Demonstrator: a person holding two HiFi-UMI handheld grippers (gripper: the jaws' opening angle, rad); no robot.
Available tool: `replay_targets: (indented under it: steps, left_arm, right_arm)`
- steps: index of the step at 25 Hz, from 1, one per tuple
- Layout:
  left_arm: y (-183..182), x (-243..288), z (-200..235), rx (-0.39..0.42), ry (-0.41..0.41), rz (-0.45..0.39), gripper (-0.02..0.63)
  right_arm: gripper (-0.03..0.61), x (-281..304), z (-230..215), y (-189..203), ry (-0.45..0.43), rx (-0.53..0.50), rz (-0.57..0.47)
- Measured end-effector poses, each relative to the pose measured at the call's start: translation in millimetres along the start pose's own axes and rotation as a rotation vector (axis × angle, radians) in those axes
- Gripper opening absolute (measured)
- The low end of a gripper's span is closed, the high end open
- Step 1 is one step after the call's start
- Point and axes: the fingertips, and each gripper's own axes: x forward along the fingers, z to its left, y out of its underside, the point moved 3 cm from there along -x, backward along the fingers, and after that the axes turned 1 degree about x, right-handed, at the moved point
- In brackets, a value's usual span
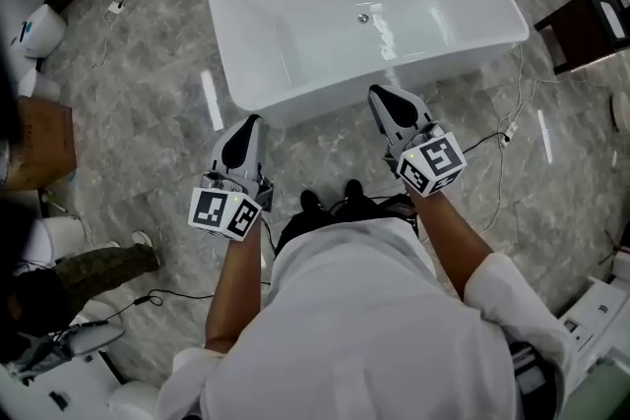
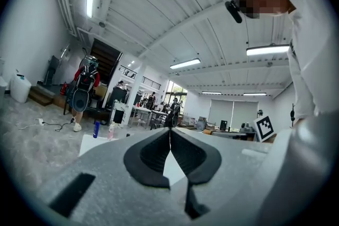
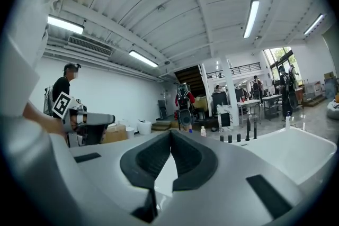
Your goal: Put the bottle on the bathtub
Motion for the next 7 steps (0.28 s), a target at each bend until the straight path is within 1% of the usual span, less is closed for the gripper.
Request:
replay_targets:
  steps: [3, 7]
  left_arm:
    - [-3, 16, -12, 0.008, 0.016, 0.005, 0.017]
    - [-1, 22, -22, 0.010, 0.026, 0.015, 0.017]
  right_arm:
    - [0.014, -5, -10, -4, -0.003, 0.003, -0.005]
    - [0.014, -15, -20, -6, -0.010, -0.002, -0.016]
